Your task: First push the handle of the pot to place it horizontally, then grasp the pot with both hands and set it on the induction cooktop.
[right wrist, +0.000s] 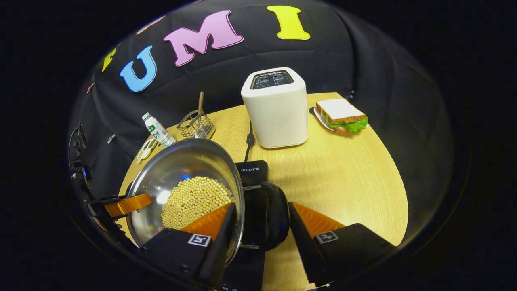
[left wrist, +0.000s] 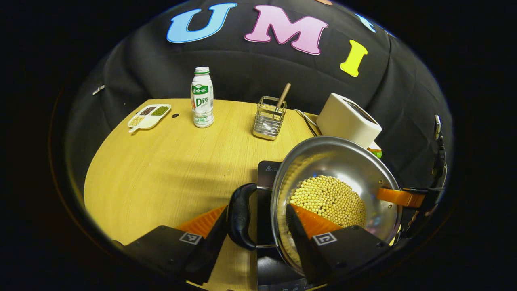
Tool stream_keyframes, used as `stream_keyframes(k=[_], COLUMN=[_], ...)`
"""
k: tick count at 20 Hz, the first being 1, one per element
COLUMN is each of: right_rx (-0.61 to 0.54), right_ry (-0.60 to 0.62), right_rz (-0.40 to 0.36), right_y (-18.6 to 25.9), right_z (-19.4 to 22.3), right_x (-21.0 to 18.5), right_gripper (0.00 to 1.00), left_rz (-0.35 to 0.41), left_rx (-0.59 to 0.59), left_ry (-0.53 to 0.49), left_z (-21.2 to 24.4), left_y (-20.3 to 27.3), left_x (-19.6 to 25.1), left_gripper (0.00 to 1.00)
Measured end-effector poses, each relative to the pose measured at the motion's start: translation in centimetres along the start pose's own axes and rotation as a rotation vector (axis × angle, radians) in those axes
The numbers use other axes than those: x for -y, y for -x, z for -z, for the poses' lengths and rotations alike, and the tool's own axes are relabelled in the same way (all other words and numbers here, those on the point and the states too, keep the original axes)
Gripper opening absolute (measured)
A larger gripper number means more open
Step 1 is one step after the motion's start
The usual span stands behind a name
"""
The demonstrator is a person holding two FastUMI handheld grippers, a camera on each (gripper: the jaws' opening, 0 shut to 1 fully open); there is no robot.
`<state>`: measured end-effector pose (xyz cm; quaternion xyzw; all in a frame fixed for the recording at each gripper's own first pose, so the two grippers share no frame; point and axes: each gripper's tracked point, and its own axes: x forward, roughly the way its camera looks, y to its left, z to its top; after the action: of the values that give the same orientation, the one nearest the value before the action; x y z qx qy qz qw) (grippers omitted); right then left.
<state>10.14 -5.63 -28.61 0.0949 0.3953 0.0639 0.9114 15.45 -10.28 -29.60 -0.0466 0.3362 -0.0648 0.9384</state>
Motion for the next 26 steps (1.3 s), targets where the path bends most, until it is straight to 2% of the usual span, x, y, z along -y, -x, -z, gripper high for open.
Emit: stream_keyframes(k=[2,5,10,16,23,26], right_rx=[0.009,0.034,0.097,0.186,0.391,0.5], right_ry=[-0.019,-0.026,-0.03,-0.034,0.035,0.096], right_rz=[-0.009,-0.007,0.011,0.03,0.102,0.139], right_y=[0.8,1.9,4.8,9.6,17.3,21.4], right_z=[0.0,-0.1,-0.7,-1.8,-4.2,-6.0], right_x=[-0.2,-0.1,0.2,-0.5,-3.3,-4.7], right_gripper=[0.89,1.0,0.99,0.99,0.99,0.98], left_rz=[-0.027,-0.019,-0.041,-0.029,-0.074,-0.109], left_rx=[0.0,0.006,0.03,0.136,0.3,0.396], left_ry=[0.004,-0.001,-0.012,0.047,0.024,-0.021], left_z=[0.0,0.1,-0.1,-1.8,-4.5,-5.6], left_y=[0.6,1.7,4.2,9.3,17.8,22.2], left_x=[-0.4,0.1,0.1,0.0,-3.0,-4.4], left_gripper=[0.95,0.95,0.95,0.95,0.96,0.95])
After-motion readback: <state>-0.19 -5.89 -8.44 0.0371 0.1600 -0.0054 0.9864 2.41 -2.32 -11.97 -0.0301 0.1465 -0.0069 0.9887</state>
